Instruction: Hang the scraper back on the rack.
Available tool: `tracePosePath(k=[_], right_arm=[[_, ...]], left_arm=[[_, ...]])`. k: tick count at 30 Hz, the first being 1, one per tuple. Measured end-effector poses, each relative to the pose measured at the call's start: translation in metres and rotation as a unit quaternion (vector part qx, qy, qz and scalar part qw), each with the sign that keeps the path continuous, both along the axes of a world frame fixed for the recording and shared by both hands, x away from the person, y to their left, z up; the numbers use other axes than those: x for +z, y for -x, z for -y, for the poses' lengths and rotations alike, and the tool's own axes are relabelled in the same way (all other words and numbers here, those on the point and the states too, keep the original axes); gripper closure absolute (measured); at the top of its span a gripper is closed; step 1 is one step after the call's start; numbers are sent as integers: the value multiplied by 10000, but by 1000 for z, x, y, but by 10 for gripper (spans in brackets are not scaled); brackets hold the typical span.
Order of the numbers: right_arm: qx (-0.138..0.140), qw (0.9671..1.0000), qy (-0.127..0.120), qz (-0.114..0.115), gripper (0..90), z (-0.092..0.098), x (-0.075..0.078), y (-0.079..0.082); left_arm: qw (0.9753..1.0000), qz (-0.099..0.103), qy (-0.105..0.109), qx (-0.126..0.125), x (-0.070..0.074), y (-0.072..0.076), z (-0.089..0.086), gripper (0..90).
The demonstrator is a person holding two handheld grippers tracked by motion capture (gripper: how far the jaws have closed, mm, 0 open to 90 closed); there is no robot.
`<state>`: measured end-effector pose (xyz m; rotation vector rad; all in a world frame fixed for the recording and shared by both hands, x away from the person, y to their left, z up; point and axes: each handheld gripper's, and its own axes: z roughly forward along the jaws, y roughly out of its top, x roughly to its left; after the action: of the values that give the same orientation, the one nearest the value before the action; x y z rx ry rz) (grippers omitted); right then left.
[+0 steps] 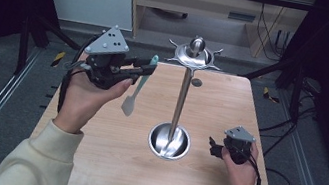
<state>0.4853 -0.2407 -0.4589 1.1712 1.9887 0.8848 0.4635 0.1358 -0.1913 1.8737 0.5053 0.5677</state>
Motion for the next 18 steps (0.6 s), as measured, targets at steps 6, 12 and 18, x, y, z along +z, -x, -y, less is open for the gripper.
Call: tracePosePath(k=[6,12,18], right_arm=[[17,10000,-2,11,116,0,0,0],[28,10000,17,19,116,0,0,-1],[22,10000,16,14,116,0,0,0]], left_arm=[[9999,-26,92,-41,0,1,1,746],[9997,-34,196,-114,3,5,2,746],[9992,-185,322,-116,1,-2,2,746]])
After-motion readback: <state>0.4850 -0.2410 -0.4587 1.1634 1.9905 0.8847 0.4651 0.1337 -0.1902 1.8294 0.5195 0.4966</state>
